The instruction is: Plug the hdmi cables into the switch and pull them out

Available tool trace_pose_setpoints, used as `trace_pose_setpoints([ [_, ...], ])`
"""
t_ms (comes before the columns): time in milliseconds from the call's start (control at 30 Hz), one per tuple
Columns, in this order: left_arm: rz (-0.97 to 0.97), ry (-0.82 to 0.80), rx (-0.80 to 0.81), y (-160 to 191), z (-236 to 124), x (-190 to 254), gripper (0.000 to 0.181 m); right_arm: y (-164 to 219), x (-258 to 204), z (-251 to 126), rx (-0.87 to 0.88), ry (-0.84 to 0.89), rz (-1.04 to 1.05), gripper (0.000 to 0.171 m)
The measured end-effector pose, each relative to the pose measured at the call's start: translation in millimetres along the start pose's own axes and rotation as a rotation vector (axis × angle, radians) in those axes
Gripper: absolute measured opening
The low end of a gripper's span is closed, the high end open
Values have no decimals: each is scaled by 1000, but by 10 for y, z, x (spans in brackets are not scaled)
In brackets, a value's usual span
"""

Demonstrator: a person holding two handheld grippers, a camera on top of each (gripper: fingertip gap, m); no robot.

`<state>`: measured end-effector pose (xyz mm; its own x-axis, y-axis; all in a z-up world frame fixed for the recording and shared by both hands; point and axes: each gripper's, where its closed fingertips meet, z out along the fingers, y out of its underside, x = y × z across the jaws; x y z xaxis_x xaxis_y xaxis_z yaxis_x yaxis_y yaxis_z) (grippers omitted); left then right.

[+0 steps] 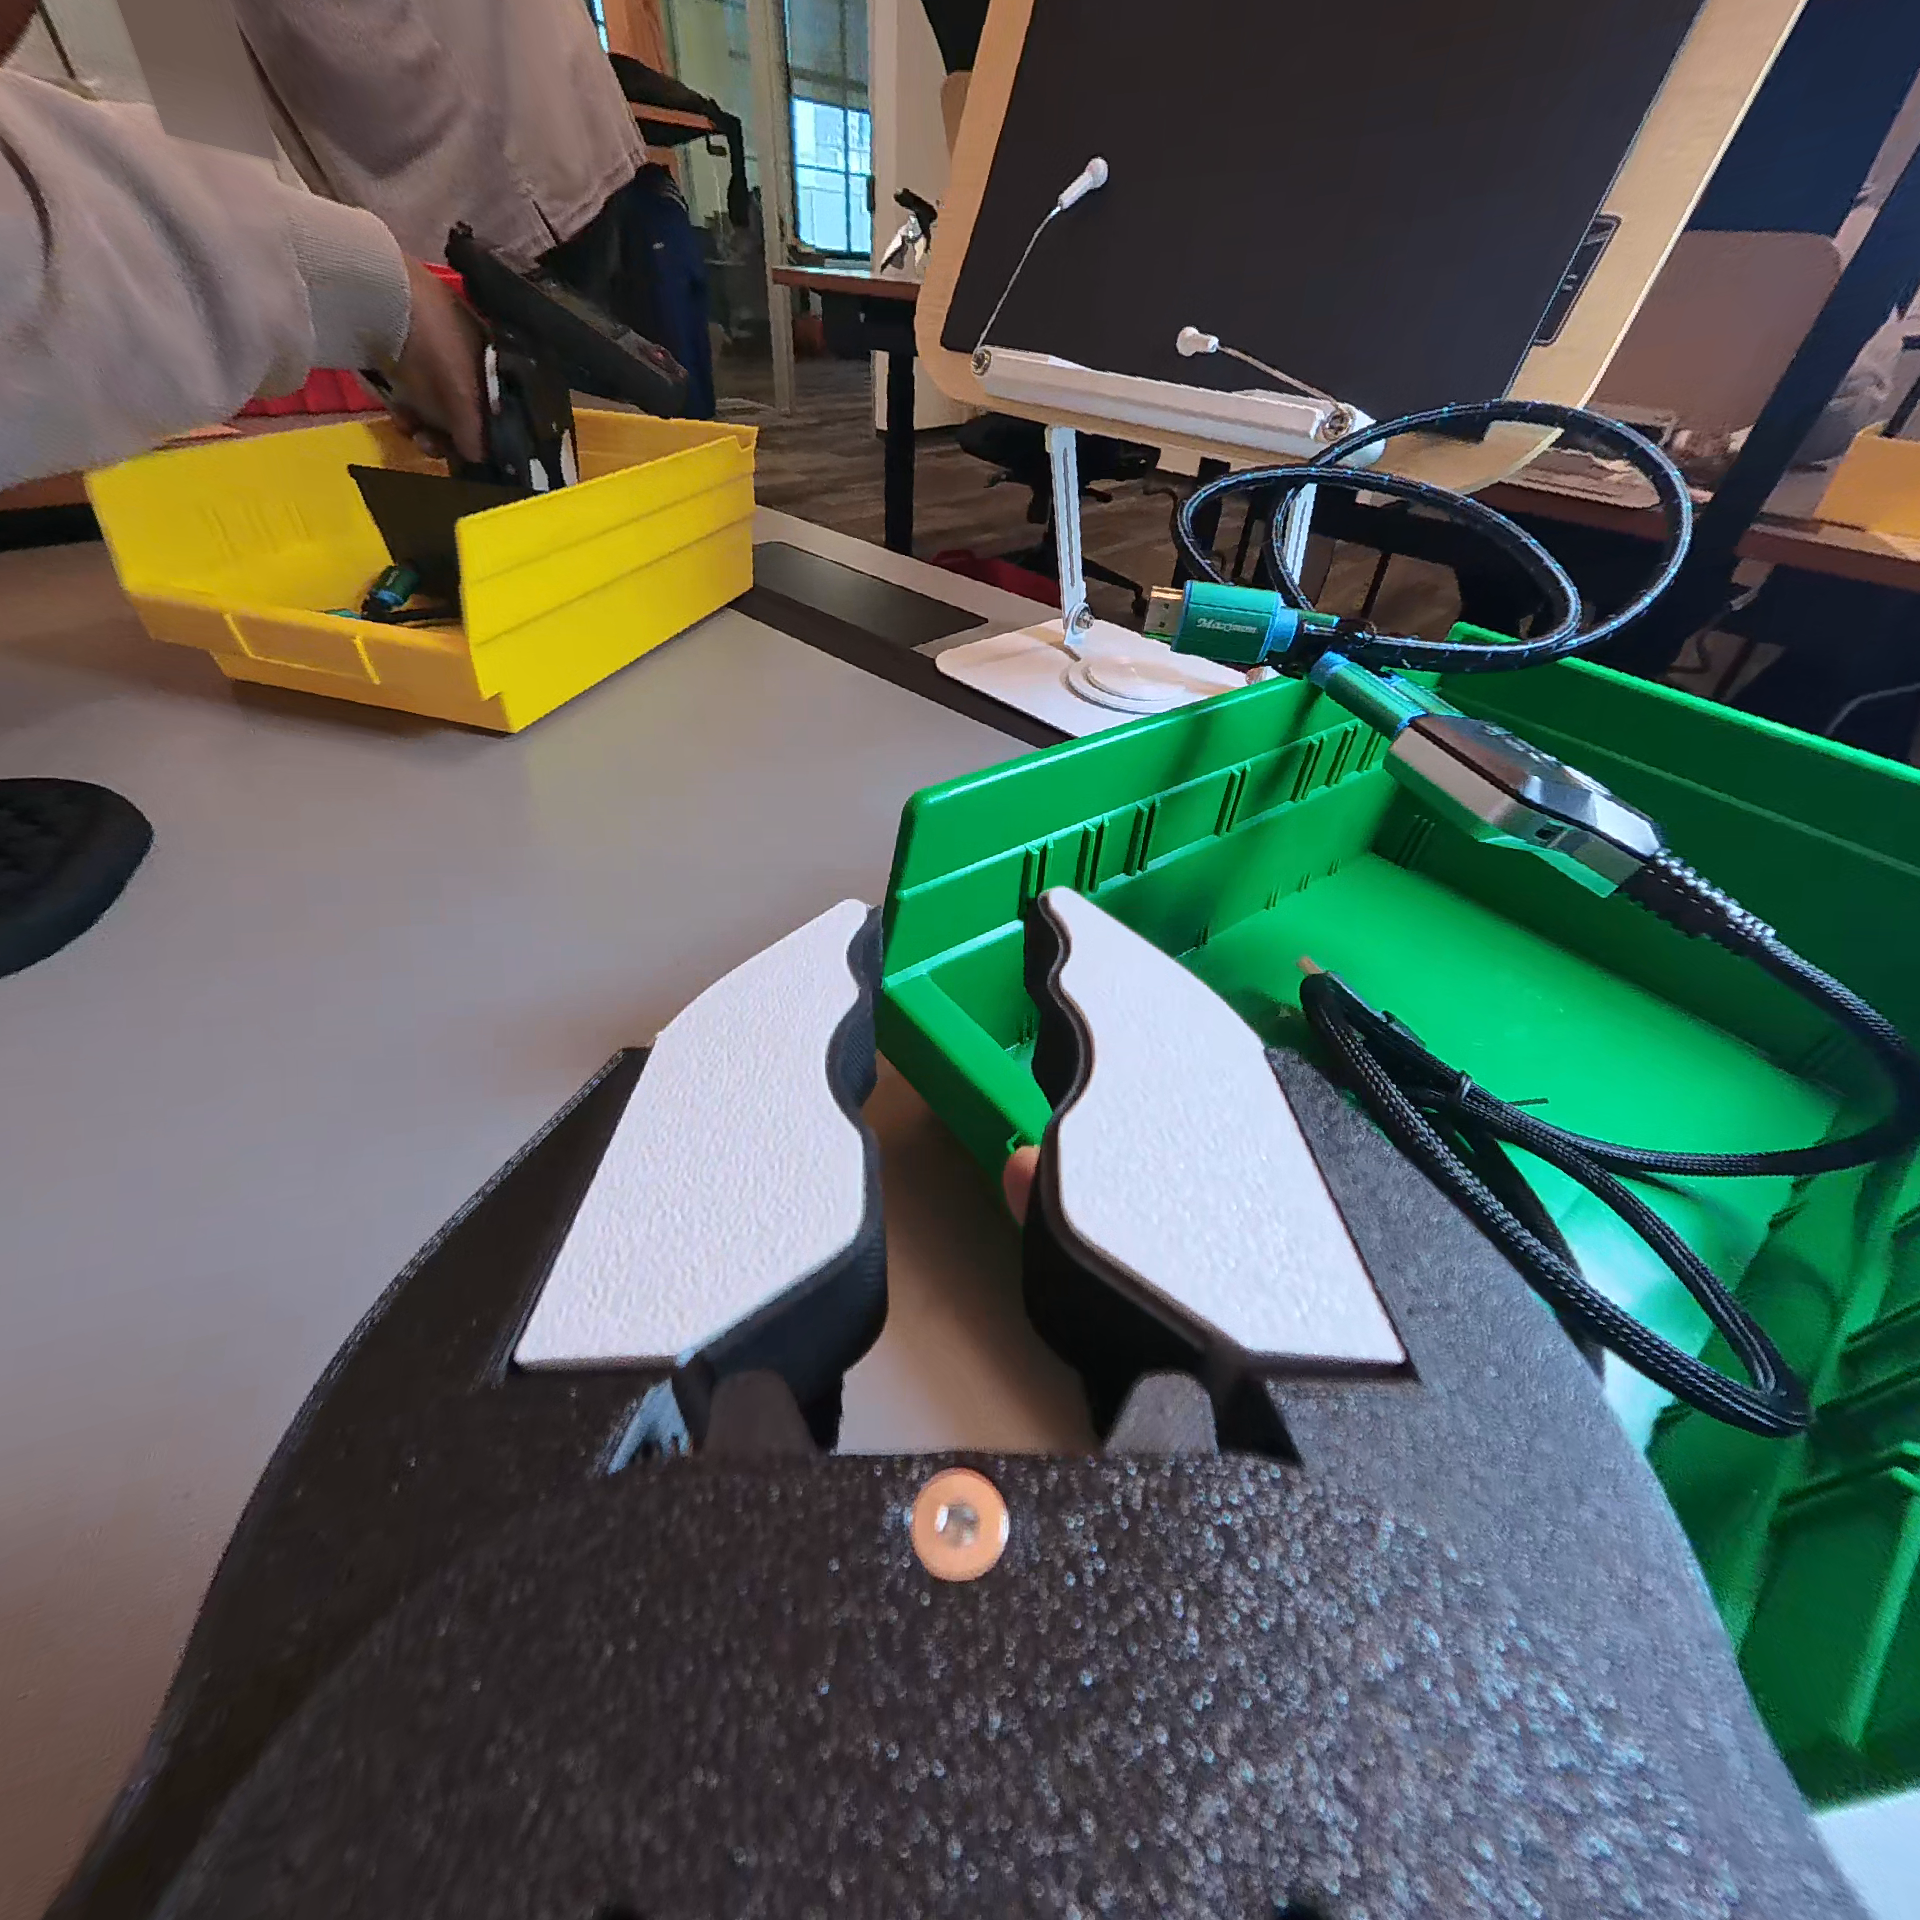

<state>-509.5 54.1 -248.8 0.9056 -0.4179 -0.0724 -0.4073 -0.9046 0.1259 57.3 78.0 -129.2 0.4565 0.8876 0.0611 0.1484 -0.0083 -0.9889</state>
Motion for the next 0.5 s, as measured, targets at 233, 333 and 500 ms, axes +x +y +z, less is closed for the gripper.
trace_pose_setpoints([
  [233, 20, -114, 102, -128, 13, -147, 0, 3, 19, -33, -1, 5, 1, 24],
  [333, 21, -140, 102, -120, -23, -168, 0, -12, 29, -49, 3, 9, 4, 23],
  [500, -36, -268, 200, -171, -348, -383, 0, -51, 16, -76, 15, 10, -4, 22],
])
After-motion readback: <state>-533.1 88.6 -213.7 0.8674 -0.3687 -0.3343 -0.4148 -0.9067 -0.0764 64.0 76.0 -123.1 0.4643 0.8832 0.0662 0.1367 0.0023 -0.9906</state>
